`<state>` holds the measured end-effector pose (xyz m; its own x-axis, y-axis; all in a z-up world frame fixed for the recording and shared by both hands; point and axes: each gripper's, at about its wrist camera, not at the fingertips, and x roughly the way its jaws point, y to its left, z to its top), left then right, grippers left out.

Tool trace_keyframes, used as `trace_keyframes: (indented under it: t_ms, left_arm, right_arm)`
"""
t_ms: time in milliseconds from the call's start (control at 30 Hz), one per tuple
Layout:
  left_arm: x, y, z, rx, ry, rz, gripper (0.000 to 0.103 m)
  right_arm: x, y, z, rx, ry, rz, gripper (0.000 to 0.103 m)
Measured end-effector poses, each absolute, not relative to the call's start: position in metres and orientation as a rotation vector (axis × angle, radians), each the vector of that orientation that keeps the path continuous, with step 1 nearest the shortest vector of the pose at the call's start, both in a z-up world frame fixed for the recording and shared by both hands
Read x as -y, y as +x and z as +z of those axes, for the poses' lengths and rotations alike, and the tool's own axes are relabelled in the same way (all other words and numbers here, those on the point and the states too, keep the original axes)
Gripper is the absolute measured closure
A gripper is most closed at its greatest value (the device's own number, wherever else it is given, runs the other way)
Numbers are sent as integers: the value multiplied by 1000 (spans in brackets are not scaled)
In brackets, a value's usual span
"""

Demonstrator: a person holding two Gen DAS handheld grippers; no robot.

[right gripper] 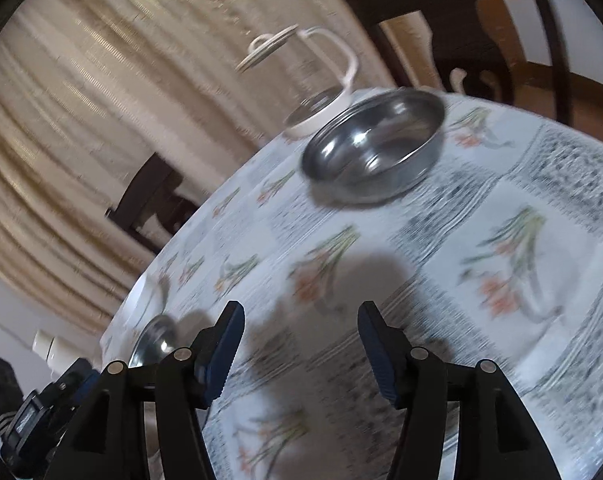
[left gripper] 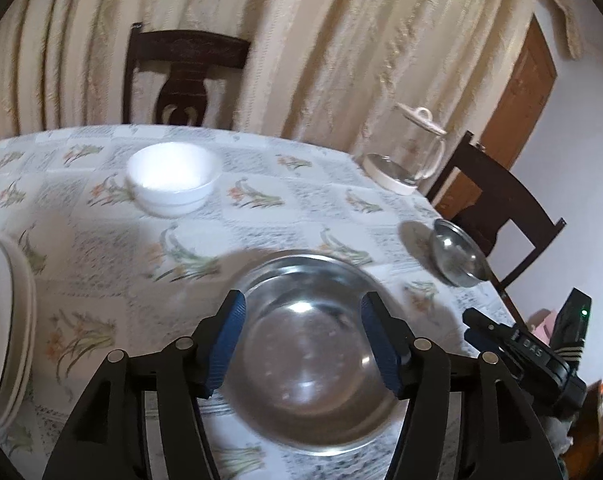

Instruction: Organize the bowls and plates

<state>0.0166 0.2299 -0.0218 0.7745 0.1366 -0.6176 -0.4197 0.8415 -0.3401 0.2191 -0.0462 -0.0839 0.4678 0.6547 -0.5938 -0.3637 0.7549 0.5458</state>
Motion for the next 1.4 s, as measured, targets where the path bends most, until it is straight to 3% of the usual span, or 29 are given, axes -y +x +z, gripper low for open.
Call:
trace_keyframes:
  t_ms: [967, 1200, 1400]
  left_arm:
    - [-148, 138, -11, -708, -423, 80, 41]
    - [-145, 171, -22, -757, -471, 71, 41]
    - [-149, 191, -36, -803, -521, 98, 41]
  right_arm:
    - [86, 349, -87, -832, 429, 405, 41]
    - [66, 363, -96, -882, 365, 497, 57]
    - [58, 365, -99, -919, 341, 599, 63]
